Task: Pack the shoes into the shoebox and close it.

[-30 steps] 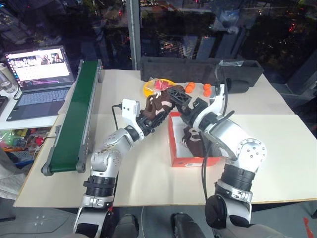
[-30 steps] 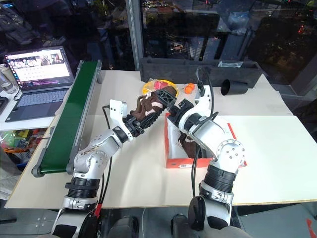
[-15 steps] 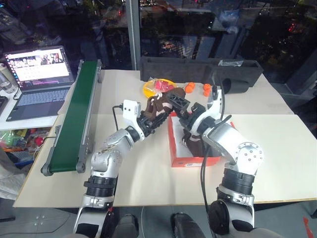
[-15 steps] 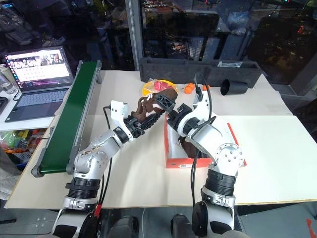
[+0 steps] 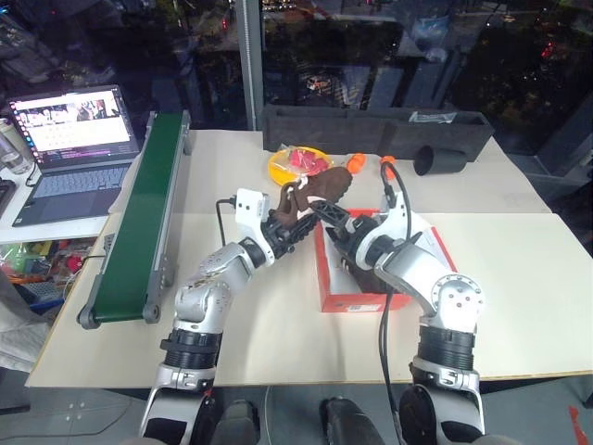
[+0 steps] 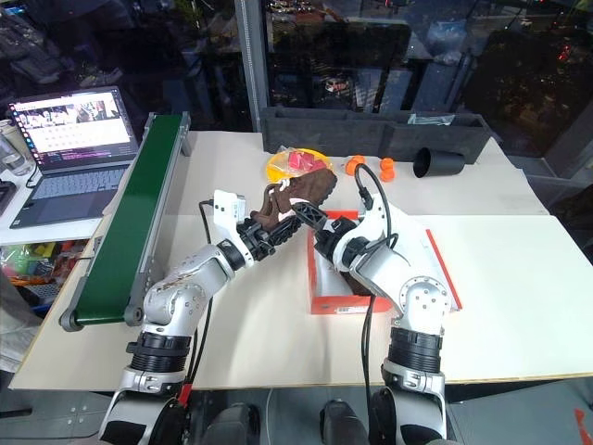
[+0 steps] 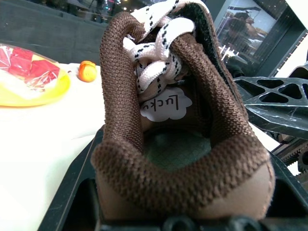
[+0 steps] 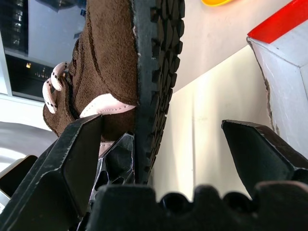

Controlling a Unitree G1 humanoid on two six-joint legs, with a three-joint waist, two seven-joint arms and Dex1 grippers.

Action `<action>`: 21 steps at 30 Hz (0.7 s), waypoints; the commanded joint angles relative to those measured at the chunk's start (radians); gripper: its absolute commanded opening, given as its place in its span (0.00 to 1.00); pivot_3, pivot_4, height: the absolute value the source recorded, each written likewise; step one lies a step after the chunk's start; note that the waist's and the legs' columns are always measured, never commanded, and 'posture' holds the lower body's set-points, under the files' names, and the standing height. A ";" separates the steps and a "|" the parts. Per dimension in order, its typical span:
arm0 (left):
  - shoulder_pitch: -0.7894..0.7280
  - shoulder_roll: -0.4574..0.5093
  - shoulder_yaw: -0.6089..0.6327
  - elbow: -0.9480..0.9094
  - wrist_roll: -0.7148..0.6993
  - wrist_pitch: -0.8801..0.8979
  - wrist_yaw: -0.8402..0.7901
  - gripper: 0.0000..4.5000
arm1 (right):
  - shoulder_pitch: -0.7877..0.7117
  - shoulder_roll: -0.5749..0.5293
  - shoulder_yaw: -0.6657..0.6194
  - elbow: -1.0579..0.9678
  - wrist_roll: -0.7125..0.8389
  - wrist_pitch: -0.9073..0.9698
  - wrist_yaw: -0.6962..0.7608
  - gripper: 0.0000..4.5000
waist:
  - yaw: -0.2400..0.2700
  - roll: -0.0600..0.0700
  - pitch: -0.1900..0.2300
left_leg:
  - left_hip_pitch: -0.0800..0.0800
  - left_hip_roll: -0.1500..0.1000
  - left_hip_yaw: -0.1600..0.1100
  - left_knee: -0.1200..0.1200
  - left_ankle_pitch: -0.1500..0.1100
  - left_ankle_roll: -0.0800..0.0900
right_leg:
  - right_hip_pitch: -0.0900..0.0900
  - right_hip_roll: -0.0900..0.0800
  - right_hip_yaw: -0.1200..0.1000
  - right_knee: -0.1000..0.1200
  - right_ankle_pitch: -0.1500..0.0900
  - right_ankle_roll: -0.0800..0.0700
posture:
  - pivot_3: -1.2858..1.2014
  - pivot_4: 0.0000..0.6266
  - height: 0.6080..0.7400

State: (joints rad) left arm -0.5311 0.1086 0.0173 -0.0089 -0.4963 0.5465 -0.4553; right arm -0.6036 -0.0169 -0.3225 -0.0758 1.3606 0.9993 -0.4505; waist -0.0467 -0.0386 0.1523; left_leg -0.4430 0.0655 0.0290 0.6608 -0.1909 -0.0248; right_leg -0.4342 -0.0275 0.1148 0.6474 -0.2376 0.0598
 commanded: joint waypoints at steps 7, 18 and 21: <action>-0.022 0.003 -0.023 -0.075 -0.010 -0.016 -0.032 0.58 | -0.024 -0.005 -0.004 -0.025 0.014 -0.070 -0.011 0.34 | 0.001 0.000 0.000 | 0.000 0.000 0.000 0.000 0.000 0.000 | 0.000 0.000 0.000 0.000 0.000 0.000 | 0.52 0.24 0.80; -0.021 0.025 -0.056 -0.059 0.060 -0.073 -0.029 0.58 | -0.043 -0.005 0.027 -0.070 -0.020 -0.125 0.041 0.09 | 0.001 0.000 0.000 | 0.000 0.000 0.000 0.000 0.000 0.000 | 0.000 0.000 0.000 0.000 0.000 0.000 | 0.52 0.24 0.80; -0.015 0.051 -0.096 -0.053 0.116 -0.113 -0.049 0.78 | -0.055 -0.005 0.021 -0.085 -0.079 -0.192 0.047 0.08 | 0.001 0.000 0.000 | 0.000 0.000 0.000 0.000 0.000 0.000 | 0.000 0.000 0.000 0.000 0.000 0.000 | 0.52 0.24 0.80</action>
State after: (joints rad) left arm -0.5346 0.1457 -0.0270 -0.0120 -0.4196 0.4792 -0.4646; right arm -0.6187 -0.0166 -0.2771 -0.0986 1.3309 0.9038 -0.4150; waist -0.0459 -0.0386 0.1524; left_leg -0.4432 0.0655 0.0290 0.6608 -0.1909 -0.0248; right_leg -0.4345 -0.0275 0.1148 0.6473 -0.2376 0.0598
